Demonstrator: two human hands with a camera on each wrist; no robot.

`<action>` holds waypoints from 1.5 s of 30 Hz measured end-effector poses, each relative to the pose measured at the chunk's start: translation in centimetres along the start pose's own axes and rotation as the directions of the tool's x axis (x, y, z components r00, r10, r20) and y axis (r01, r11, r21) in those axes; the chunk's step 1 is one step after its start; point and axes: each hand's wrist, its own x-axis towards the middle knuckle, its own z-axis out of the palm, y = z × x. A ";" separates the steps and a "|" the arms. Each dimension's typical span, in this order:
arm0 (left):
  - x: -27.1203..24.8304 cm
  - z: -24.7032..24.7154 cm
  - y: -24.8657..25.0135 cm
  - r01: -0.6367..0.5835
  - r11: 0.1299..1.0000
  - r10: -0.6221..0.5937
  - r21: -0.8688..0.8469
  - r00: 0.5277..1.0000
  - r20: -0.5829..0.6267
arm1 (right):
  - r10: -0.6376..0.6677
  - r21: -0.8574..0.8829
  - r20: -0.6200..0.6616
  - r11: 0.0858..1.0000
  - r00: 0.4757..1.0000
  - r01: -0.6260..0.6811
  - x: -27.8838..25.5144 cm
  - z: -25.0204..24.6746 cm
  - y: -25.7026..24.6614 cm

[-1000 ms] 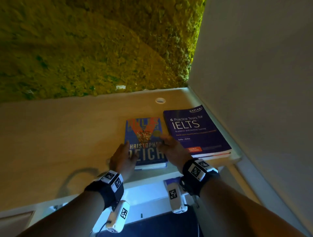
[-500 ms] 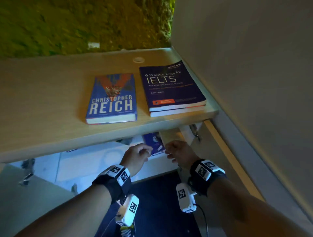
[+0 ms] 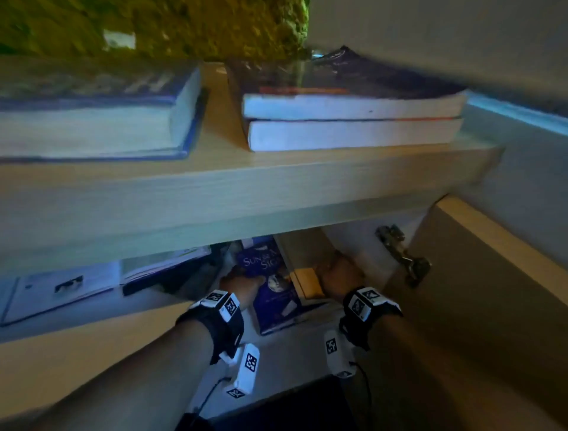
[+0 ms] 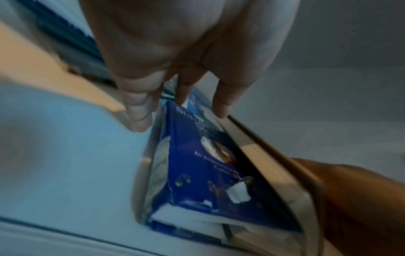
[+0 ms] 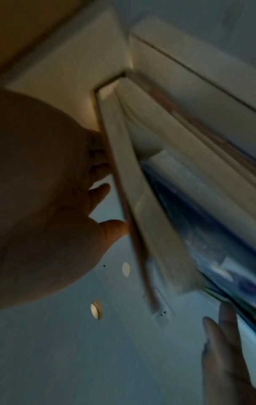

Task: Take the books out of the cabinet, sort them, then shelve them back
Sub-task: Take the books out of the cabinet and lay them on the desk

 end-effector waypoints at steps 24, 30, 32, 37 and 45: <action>-2.5 0.6 -1.1 0.047 0.800 -0.054 -0.598 0.999 0.007 | 0.017 0.451 0.155 0.888 0.988 -0.086 0.2 1.5 3.5; -3.4 -0.8 -2.6 -0.029 0.811 0.000 -0.584 0.999 -0.050 | 0.107 0.217 0.255 0.962 0.961 -0.165 -0.9 3.0 3.2; -4.5 -1.6 -3.4 -0.028 0.796 -0.008 -0.605 0.998 -0.058 | 0.099 0.187 0.268 0.970 0.958 -0.153 -2.9 2.7 3.2; -11.3 -3.6 -3.5 0.029 0.757 -0.056 -0.653 0.998 -0.021 | 0.045 0.585 0.446 0.741 0.894 -0.330 -8.9 1.7 2.1; -30.7 -8.7 4.7 0.081 0.786 -0.176 -0.613 0.980 -0.096 | -0.033 0.640 0.465 0.703 0.885 -0.310 -23.3 -10.7 -3.7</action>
